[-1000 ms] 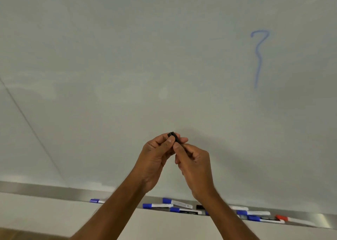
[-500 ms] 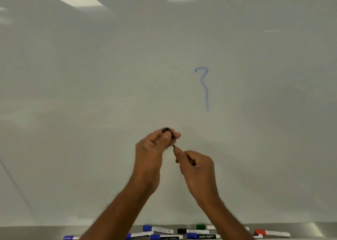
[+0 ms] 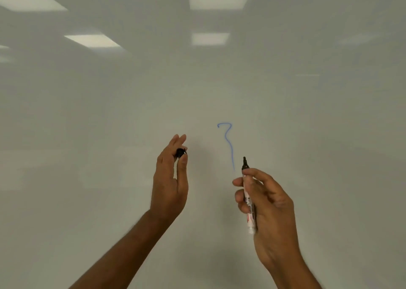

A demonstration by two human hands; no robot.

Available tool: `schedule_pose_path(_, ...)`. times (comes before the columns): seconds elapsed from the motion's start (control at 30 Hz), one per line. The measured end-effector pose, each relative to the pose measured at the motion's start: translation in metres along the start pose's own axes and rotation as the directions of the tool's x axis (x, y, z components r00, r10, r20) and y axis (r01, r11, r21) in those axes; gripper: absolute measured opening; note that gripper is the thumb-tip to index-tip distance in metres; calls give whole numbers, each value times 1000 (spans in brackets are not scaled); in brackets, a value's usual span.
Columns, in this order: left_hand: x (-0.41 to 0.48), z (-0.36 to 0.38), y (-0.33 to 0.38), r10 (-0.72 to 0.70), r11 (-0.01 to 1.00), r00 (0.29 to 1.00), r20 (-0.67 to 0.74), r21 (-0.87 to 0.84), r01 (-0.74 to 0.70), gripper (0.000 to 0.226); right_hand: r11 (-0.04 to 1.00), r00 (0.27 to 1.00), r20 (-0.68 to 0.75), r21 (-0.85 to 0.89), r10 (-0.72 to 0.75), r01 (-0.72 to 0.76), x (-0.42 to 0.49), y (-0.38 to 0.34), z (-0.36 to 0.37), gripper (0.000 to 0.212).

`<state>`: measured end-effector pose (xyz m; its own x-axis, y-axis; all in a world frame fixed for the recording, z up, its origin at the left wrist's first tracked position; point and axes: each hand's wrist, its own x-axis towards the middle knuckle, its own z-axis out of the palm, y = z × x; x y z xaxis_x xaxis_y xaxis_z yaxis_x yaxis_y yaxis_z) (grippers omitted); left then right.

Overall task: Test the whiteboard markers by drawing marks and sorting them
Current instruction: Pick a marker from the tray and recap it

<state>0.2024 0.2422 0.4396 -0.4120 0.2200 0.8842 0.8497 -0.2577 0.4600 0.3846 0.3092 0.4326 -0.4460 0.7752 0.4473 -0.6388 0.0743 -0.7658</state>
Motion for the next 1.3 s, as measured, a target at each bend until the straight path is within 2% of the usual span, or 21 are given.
schedule_pose_path(0.07, 13, 3, -11, 36, 995, 999, 24, 87, -38, 42, 971, 993, 43, 212, 107, -113, 14, -6, 1, 23)
schedule_pose_path(0.13, 22, 6, -20, 44, 986, 996, 71, 157, -55, 46, 900, 980, 103, 391, 168, -196, 27, -12, 1, 30)
schedule_pose_path(0.2, 28, 10, -30, 41, 975, 993, 107, 212, -64, 49, 885, 982, 121, 429, 142, -181, 39, -14, -1, 33)
schedule_pose_path(0.33, 29, 19, -44, 119, 947, 986, 116, 286, -148, 45, 986, 999, -28, 162, -45, 49, 57, -15, 4, 29)
schedule_pose_path(0.47, 32, 26, -54, 222, 918, 971, 89, 317, -239, 49, 958, 951, -136, -114, -276, 262, 78, -18, 13, 21)
schedule_pose_path(0.53, 35, 29, -60, 292, 893, 953, 88, 332, -304, 48, 929, 929, -134, -182, -346, 321, 90, -19, 20, 15)
schedule_pose_path(0.63, 37, 32, -66, 355, 866, 932, 77, 349, -359, 45, 877, 910, -57, -297, -410, 377, 105, -15, 29, 5)
schedule_pose_path(0.7, 37, 33, -69, 372, 857, 926, 70, 356, -371, 45, 842, 896, -35, -360, -443, 402, 113, -11, 28, 4)
schedule_pose_path(0.8, 38, 34, -71, 388, 851, 919, 67, 356, -386, 47, 804, 852, -93, -398, -515, 442, 113, -4, 20, 5)
schedule_pose_path(0.9, 38, 34, -72, 407, 840, 911, 73, 361, -404, 44, 765, 848, -30, -450, -529, 461, 98, 12, 8, 8)
schedule_pose_path(1.13, 35, 29, -57, 280, 887, 954, 109, 351, -300, 49, 708, 931, -25, -657, -363, 259, 61, 43, -50, 7)
schedule_pose_path(1.23, 24, 24, -32, 72, 981, 997, 42, 177, -78, 45, 770, 942, -69, -596, -329, 225, 36, 33, -50, 7)
schedule_pose_path(1.3, 15, 21, -10, -46, 999, 998, -38, -24, 45, 35, 793, 939, 0, -536, -343, 290, 16, 24, -38, 6)
